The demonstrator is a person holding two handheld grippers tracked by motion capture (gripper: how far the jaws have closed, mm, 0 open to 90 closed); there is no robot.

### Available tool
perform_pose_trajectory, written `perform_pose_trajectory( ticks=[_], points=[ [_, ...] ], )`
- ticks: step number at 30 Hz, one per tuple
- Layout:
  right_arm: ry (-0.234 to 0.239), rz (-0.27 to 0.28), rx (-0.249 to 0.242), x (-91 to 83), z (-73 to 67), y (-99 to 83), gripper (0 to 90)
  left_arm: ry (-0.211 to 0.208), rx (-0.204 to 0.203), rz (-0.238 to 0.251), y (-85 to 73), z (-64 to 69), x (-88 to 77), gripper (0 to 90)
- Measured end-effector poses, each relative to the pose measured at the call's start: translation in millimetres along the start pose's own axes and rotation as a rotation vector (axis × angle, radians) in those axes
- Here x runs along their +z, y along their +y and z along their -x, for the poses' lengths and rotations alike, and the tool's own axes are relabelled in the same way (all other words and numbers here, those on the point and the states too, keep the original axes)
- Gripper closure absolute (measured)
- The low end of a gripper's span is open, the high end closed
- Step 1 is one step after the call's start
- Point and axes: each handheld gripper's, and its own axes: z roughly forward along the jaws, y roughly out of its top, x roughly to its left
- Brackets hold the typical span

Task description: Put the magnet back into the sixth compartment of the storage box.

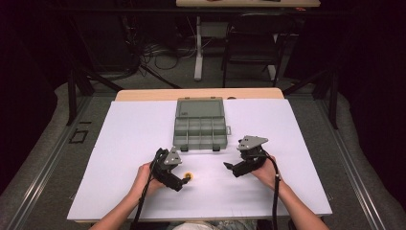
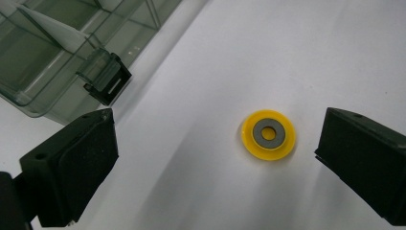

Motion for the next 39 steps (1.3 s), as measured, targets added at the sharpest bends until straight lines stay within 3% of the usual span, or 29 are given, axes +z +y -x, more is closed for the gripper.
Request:
perform_pose_trajectory(
  ticks=[14, 19, 22, 28, 39],
  points=[
    [-0.014, -0.003, -0.013, 0.8, -0.5, -0.5, 0.0, -0.031, 0.015, -0.063, -0.4, 8.0, 12.0, 0.9],
    [-0.017, -0.003, -0.018, 1.0, -0.5, -0.8, 0.0, -0.059, -0.004, -0.055, -0.9, 7.7, 12.4, 16.1],
    [-0.02, -0.003, -0.019, 0.6, -0.4, -0.7, 0.0, -0.082, -0.012, -0.054, -1.8, 7.5, 12.7, 19.1],
    [-0.02, -0.01, -0.024, 0.9, -0.9, -0.7, 0.0, -0.132, -0.023, -0.046, -1.8, 7.6, 11.0, 34.7],
    [-0.023, -0.009, -0.028, 1.0, -1.6, -0.6, 0.0, -0.135, -0.025, -0.03, -2.4, 8.4, 9.0, 58.2]
  ],
)
